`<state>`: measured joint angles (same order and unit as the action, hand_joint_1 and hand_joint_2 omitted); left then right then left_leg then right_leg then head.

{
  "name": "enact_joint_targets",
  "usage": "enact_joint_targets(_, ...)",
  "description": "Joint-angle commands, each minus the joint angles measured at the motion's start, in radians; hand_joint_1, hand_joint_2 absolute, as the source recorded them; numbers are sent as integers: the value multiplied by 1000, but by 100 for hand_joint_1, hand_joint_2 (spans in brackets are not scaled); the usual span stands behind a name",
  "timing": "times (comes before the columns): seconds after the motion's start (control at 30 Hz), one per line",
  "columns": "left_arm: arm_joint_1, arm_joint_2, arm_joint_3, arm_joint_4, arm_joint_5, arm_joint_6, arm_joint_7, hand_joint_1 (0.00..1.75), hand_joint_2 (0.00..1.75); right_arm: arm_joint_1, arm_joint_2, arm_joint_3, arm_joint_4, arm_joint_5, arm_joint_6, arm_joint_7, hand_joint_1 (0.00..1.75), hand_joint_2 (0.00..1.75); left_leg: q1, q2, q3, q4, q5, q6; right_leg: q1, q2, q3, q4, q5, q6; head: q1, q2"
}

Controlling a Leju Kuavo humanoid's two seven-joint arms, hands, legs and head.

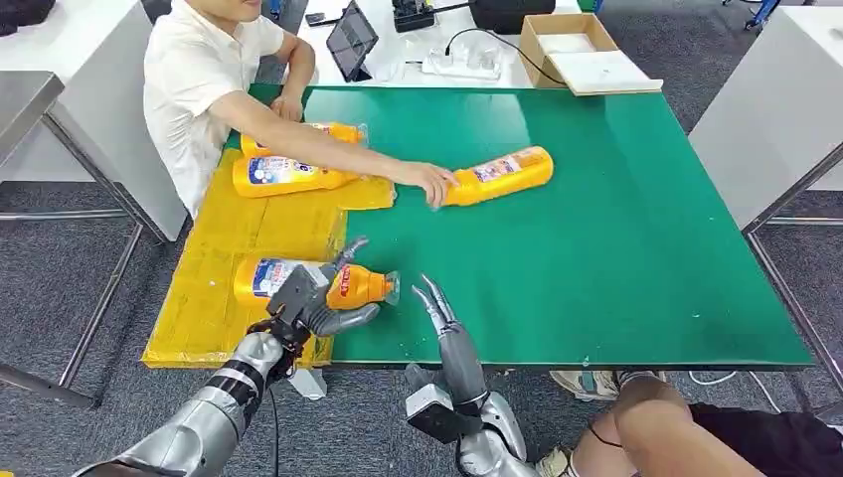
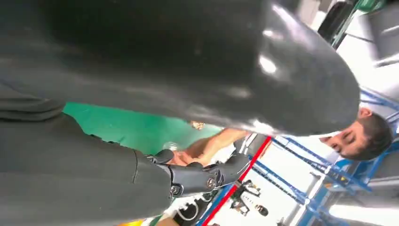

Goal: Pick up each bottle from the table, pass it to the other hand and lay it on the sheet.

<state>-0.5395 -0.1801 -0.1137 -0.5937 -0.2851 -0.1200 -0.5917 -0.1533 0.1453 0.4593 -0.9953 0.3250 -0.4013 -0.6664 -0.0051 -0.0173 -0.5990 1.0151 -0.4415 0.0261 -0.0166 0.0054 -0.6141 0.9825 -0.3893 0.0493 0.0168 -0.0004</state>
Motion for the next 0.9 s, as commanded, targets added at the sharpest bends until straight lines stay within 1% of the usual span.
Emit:
enact_joint_targets(0.03, 249, -46, -15, -662, 378, 241, -56, 0, 175, 32, -27, 75, -47, -18, -62, -32, 0, 0, 0, 2, 0, 0, -1, -1, 1, 0, 0, 0, -1, -1, 0, 0)
enact_joint_targets(0.07, 274, -46, -21, -730, 433, 245, -50, 0, 175, 37, -28, 83, -63, -16, -70, -32, 0, 0, 1, 3, 2, 1, -3, -2, 1, 2, 1, 0, -2, -2, 0, 0)
enact_joint_targets(0.1, 298, -41, -33, -798, 483, 252, -42, 0, 175, 43, -32, 92, -84, -16, -83, -32, 0, 0, 1, 2, 0, 1, -2, -1, 1, 1, 0, 0, -2, -1, 0, 0)
enact_joint_targets(0.17, 334, -45, -34, -877, 530, 257, -53, 0, 175, 50, -37, 96, -111, -15, -92, -32, 0, 0, 1, 4, 0, 1, -4, -1, 2, 2, 0, 0, -2, -2, 0, 0)
enact_joint_targets(0.2, 356, -45, -42, -916, 571, 235, -48, 0, 175, 55, -44, 95, -127, -5, -100, -32, 0, 0, 1, 4, 0, 1, -3, -1, 1, 3, -1, 0, -2, -2, 0, 0)
enact_joint_targets(0.23, 378, -42, -48, -950, 594, 223, -47, 0, 175, 62, -56, 92, -148, 9, -110, -32, 0, 0, 1, 3, -2, 0, -2, -1, 1, 1, -3, 0, -1, -1, -1, 0)
enact_joint_targets(0.27, 398, -41, -54, -976, 612, 213, -46, 0, 175, 66, -68, 83, -161, 22, -119, -32, 0, 0, 1, 4, 0, 1, -4, -2, 2, 2, -1, 0, -2, -2, 0, 0)
enact_joint_targets(0.33, 457, -35, -56, -1038, 638, 205, -45, 0, 175, 84, -106, 24, -202, 108, -162, 3, 0, 0, 0, 2, -3, 0, -2, -1, 0, 1, -4, 0, -1, -1, 0, 0)
enact_joint_targets(0.37, 491, -33, -51, -1071, 644, 207, -51, 0, 175, 92, -134, -18, -224, 179, -185, 32, 0, 175, 0, 4, -1, 0, -3, -1, 1, 2, -2, -1, -2, -1, 0, 0)
enact_joint_targets(0.43, 531, -29, -40, -1103, 648, 208, -59, 0, 175, 99, -174, -87, -239, 237, -189, 59, 0, 175, 0, 2, -2, -1, -2, 0, 0, 1, -3, -1, -1, -1, 0, 0)
enact_joint_targets(0.47, 537, -28, -37, -1106, 650, 201, -60, 0, 175, 101, -175, -116, -242, 240, -162, 47, 0, 175, 0, 3, 1, -1, -3, -1, 0, 1, 0, -2, -2, -1, -1, 0)
enact_joint_targets(0.53, 536, -29, -36, -1103, 650, 202, -60, 0, 175, 100, -174, -125, -234, 265, -177, 54, 0, 175, 0, 2, -2, 0, -2, 0, 0, 0, -3, -1, -1, -1, 0, 0)
enact_joint_targets(0.57, 547, -25, -35, -1107, 634, 206, -72, 0, 175, 90, -188, -148, -212, 327, -206, 101, 0, 175, 0, 2, -1, 0, -3, -1, 1, 0, -1, -1, -2, -2, 0, 0)
enact_joint_targets(0.63, 576, -12, -41, -1117, 559, 241, -100, 0, 175, 71, -231, -194, -187, 369, -206, 143, 0, 175, -1, 1, -2, -1, -2, 0, 0, 0, -2, -2, -1, -1, 0, 0)
enact_joint_targets(0.67, 587, -11, -38, -1133, 497, 275, -106, 0, 175, 56, -246, -223, -163, 388, -197, 152, 0, 175, -1, 2, 0, -1, -3, -1, 0, 1, 0, -2, -2, -2, 0, 0)
enact_joint_targets(0.73, 605, -2, -48, -1122, 454, 273, -106, 0, 175, 1, -274, -277, -77, 433, -167, 195, 0, 175, -1, 2, -2, -1, -2, 0, -1, 1, -3, -2, -1, -1, -1, 0)
enact_joint_targets(0.77, 608, -2, -50, -1130, 431, 281, -106, 0, 175, -20, -282, -294, -43, 445, -157, 204, 0, 175, -1, 3, 0, -1, -3, 0, 0, 1, 0, -2, -1, -1, -1, 0)
enact_joint_targets(0.83, 608, 3, -61, -1119, 363, 318, -106, 0, 175, -78, -289, -317, 53, 475, -126, 225, 0, 175, -1, 2, -2, -1, -2, 0, -1, 1, -3, -2, 0, 0, -1, 0)
enact_joint_targets(0.87, 603, 9, -68, -1114, 355, 323, -106, 0, 175, -98, -292, -321, 87, 486, -114, 234, 0, 175, -1, 4, 0, -1, -3, 0, 0, 2, -1, -3, 0, -1, 0, 0)
enact_joint_targets(0.9, 603, 9, -68, -1114, 355, 323, -106, 0, 175, -98, -292, -321, 87, 486, -114, 234, 0, 175, -1, 4, 0, -1, -2, 0, 0, 2, -1, -3, 0, -1, -1, 0)
